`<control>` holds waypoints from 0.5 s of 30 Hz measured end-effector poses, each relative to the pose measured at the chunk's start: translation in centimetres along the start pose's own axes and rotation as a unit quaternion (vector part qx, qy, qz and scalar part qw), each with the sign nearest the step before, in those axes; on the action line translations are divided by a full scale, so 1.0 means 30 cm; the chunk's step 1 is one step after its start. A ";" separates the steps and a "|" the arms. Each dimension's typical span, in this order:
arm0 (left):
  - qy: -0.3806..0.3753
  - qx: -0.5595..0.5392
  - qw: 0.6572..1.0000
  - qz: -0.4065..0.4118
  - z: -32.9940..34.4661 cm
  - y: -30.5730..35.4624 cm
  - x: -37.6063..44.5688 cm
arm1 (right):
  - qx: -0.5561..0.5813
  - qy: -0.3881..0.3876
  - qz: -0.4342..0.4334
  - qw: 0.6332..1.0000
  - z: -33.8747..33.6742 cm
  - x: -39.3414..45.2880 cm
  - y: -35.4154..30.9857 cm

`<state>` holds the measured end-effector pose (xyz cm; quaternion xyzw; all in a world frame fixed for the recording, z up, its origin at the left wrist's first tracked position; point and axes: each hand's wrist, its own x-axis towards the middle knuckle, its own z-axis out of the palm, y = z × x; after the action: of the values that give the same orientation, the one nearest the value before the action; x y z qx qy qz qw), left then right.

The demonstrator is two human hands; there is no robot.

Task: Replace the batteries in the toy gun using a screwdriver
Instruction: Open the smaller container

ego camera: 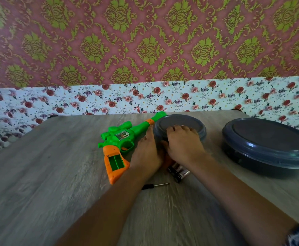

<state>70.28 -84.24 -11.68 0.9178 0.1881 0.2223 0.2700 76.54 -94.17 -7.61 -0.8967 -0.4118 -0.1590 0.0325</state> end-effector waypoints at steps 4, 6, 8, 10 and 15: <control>0.006 -0.035 0.999 -0.008 -0.002 0.016 0.000 | -0.066 0.006 -0.042 0.997 0.006 -0.005 0.015; 0.007 -0.023 1.000 -0.020 -0.003 0.022 0.003 | -0.105 0.011 -0.065 0.992 0.020 -0.015 0.018; 0.015 0.005 0.999 -0.034 -0.010 0.024 0.009 | -0.145 0.025 -0.075 0.986 0.033 -0.026 0.018; 0.031 0.009 0.999 -0.038 -0.019 0.037 0.008 | -0.148 0.061 -0.066 0.985 0.041 -0.025 0.027; 0.061 0.001 0.998 -0.023 -0.031 0.078 0.007 | -0.115 0.116 -0.051 0.985 0.035 -0.012 0.042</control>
<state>70.50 -85.59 -9.57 0.8983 0.2248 0.2714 0.2624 77.55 -95.06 -8.64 -0.8478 -0.4296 -0.3094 -0.0316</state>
